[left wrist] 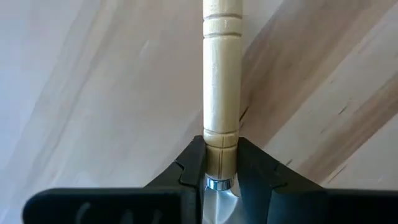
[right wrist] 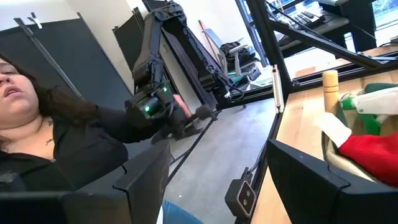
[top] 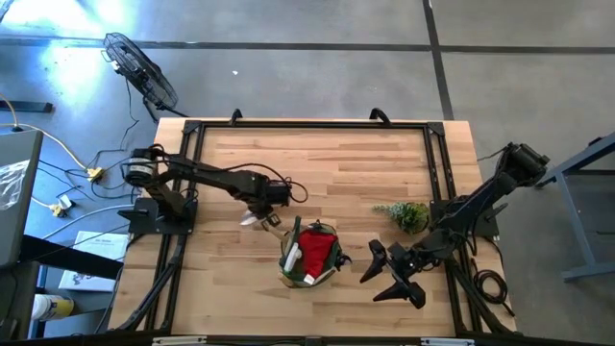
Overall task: Pick & Place Garden tools in Gardening bag
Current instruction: Put the brown trowel into the gardening bag
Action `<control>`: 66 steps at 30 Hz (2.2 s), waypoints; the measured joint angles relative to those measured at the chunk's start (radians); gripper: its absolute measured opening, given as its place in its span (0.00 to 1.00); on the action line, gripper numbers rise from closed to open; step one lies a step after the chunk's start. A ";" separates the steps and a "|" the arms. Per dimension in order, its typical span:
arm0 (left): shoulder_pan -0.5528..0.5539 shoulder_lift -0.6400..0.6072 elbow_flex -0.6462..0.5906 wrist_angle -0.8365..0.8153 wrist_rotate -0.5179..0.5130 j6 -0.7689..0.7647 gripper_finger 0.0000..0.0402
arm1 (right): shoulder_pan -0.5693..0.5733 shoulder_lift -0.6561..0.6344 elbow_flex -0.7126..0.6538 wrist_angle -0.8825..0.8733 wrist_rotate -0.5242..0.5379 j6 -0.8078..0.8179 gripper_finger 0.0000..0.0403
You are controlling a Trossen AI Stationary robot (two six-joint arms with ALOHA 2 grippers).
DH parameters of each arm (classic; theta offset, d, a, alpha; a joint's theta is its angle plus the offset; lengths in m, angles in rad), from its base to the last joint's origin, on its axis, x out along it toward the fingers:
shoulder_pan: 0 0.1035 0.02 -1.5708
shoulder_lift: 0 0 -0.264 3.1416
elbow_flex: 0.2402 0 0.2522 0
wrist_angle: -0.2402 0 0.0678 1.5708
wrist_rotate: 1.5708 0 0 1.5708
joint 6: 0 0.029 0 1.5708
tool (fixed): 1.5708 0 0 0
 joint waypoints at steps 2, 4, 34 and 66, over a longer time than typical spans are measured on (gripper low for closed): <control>0.000 -0.020 0.001 -0.041 -0.005 -0.020 0.14 | 0.009 0.000 0.000 0.000 0.000 0.000 0.64; 0.000 -0.042 0.001 -0.089 -0.005 -0.038 0.14 | 0.015 0.000 0.000 0.001 0.002 0.000 0.64; -0.089 -0.262 0.520 -0.634 -0.193 -0.116 0.14 | 0.174 0.000 0.000 -0.091 0.158 -0.059 0.64; -0.459 -0.217 0.589 0.361 -0.285 0.507 0.14 | 0.204 0.000 0.000 0.001 0.316 -0.324 0.64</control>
